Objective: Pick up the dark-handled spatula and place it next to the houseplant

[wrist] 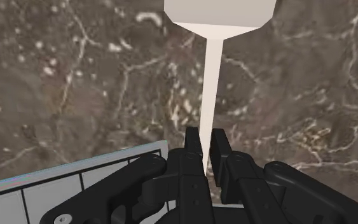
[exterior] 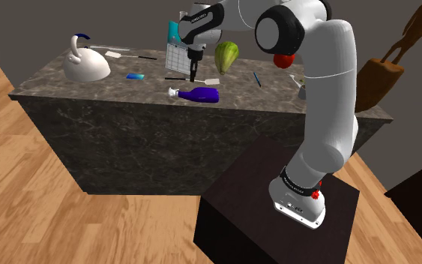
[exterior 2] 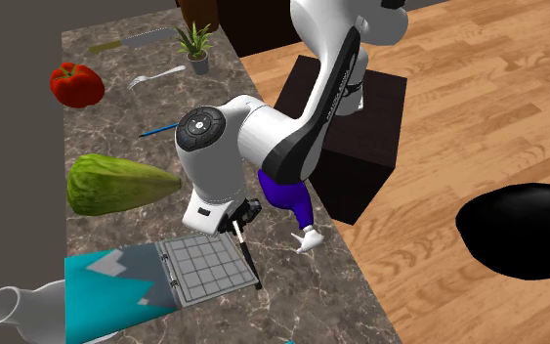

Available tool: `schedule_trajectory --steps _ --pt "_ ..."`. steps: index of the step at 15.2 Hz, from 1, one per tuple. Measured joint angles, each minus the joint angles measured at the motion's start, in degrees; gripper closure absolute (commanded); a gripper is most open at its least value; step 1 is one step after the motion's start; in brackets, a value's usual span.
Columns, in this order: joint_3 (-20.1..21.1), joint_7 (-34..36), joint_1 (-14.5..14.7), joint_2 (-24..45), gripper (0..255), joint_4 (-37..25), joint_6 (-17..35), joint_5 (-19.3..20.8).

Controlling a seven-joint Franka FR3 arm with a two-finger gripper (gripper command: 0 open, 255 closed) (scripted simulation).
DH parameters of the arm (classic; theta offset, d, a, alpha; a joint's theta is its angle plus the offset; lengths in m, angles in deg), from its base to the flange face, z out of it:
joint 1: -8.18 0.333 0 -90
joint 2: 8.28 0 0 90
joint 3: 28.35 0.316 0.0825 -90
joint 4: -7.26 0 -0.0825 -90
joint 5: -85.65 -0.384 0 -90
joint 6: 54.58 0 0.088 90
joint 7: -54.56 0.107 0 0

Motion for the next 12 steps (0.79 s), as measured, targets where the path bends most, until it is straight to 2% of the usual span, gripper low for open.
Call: schedule_trajectory --steps 6,12 --pt "0.0 0.1 0.0 -0.2 255 -0.1 -0.3 0.1" --pt "-0.4 0.6 0.1 -1.7 255 -2.0 -3.7 0.7"
